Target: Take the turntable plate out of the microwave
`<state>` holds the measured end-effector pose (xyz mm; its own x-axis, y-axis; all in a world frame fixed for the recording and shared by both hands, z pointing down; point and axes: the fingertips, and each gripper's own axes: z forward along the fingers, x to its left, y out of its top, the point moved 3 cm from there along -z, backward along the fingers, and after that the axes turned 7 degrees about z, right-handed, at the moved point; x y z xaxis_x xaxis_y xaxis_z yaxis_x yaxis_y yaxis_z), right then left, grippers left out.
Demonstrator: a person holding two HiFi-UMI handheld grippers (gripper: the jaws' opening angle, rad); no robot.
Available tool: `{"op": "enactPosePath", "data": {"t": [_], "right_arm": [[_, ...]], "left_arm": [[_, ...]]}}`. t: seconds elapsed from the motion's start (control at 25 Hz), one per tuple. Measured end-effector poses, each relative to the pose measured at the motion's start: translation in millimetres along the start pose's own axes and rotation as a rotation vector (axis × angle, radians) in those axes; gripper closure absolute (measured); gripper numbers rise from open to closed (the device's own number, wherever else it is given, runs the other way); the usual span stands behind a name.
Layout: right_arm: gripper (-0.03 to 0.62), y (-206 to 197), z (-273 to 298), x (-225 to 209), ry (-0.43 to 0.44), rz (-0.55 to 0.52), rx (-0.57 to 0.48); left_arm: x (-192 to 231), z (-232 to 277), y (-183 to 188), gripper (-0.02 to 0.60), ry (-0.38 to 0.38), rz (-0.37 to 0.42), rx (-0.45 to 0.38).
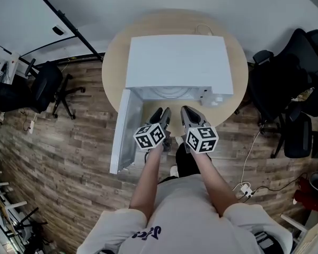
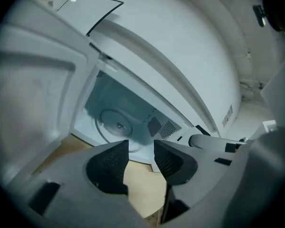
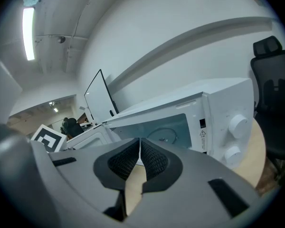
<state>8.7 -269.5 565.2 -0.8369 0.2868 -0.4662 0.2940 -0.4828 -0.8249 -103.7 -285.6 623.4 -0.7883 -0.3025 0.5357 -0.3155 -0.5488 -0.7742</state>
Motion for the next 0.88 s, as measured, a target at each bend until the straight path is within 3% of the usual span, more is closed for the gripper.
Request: {"op": "enactPosePath", "data": {"t": [0.28, 0.36, 0.56, 0.76, 0.88], "right_arm": [[0.574, -2.8, 28.3, -24.0, -0.008, 0.015, 0.049], [0.575, -4.4, 32.7, -32.9, -0.018, 0.024, 0.059], [0.574, -5.7, 44.0, -46.6, -0.039, 0.036, 0.079], [0.574, -9.2, 47.6, -60.5, -0.063, 0.039, 0.099], [0.574, -11.1, 48.0, -66.8, -0.074, 0.042, 0.109]], "left_arm": [[44.4, 53.7, -40.3, 0.354, 0.005, -0.484, 0.014], [53.7, 65.7, -48.7, 0.351, 0.013, -0.580, -0.008], [80.4, 91.9, -53.7, 0.351, 0.062, -0.728, -0.057], [90.2, 112.9, -58.8, 0.353, 0.104, -0.771, -0.040], [96.2, 115.7, -65.5, 0.354, 0.158, -0.838, -0.042]]}}
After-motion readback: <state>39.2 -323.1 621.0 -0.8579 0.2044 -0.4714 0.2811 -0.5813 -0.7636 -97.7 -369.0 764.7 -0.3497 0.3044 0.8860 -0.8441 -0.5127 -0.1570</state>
